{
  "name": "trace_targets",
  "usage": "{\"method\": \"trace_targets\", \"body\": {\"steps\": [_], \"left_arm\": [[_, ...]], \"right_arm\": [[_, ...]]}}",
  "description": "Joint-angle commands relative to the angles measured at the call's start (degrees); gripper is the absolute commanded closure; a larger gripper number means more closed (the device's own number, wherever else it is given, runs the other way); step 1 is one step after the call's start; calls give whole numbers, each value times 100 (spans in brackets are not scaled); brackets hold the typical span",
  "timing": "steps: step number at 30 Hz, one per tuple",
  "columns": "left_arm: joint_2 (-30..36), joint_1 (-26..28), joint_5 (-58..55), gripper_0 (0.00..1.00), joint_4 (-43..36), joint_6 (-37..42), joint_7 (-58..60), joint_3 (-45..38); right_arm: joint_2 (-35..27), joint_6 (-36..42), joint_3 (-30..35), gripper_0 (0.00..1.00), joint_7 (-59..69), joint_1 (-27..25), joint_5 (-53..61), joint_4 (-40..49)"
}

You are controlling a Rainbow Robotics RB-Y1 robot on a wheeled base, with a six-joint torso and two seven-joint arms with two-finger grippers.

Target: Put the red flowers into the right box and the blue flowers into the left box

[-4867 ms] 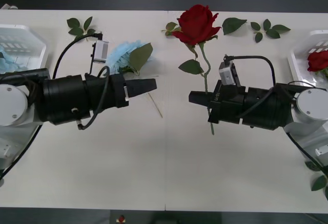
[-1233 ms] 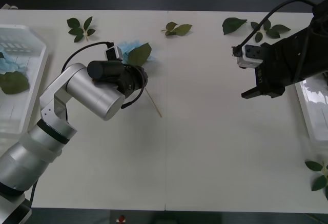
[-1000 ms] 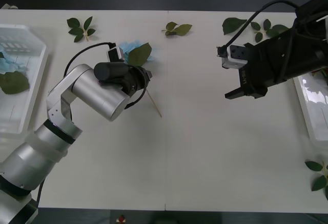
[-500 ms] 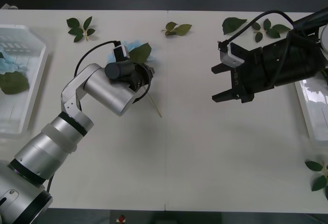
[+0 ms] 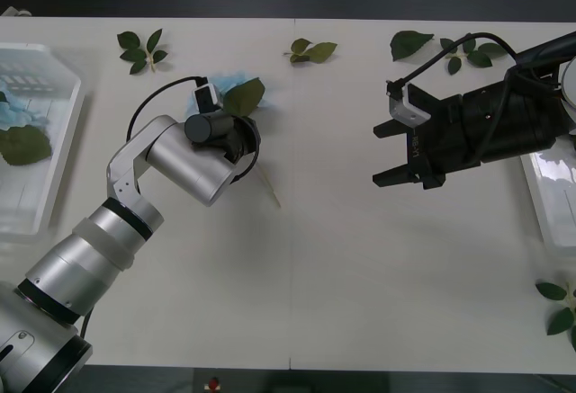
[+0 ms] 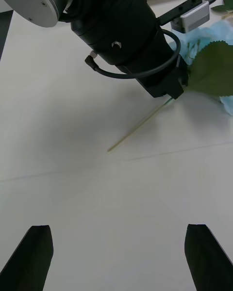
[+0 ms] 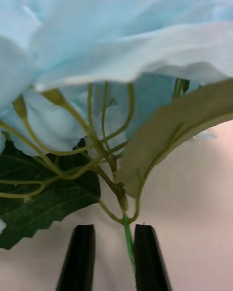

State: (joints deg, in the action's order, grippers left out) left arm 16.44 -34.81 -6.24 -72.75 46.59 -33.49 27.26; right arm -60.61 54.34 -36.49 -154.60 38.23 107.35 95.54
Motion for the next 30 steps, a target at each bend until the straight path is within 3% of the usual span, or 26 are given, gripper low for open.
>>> {"method": "trace_targets", "body": {"steps": [1,10,21,28,29,30], "left_arm": [[-18,-149,-43,100,-28,-44,-52,-89],[43,-97,-430,100,-248,-9,-114,-89],[869,721,-1415,100,-2832,1582,-272,-370],[940,897,-1529,99,-3280,1951,-395,-573],[896,897,-1406,92,-3236,1942,-404,-573],[852,897,-1309,68,-3192,1924,-404,-573]], "right_arm": [[32,-29,124,21,-40,88,-3,61],[32,-29,124,21,-40,88,-3,61],[32,-29,124,21,-40,88,-3,61],[32,-29,124,21,-40,88,-3,61],[32,-29,124,21,-40,88,-3,61],[32,-29,124,22,-40,88,-3,61]]}}
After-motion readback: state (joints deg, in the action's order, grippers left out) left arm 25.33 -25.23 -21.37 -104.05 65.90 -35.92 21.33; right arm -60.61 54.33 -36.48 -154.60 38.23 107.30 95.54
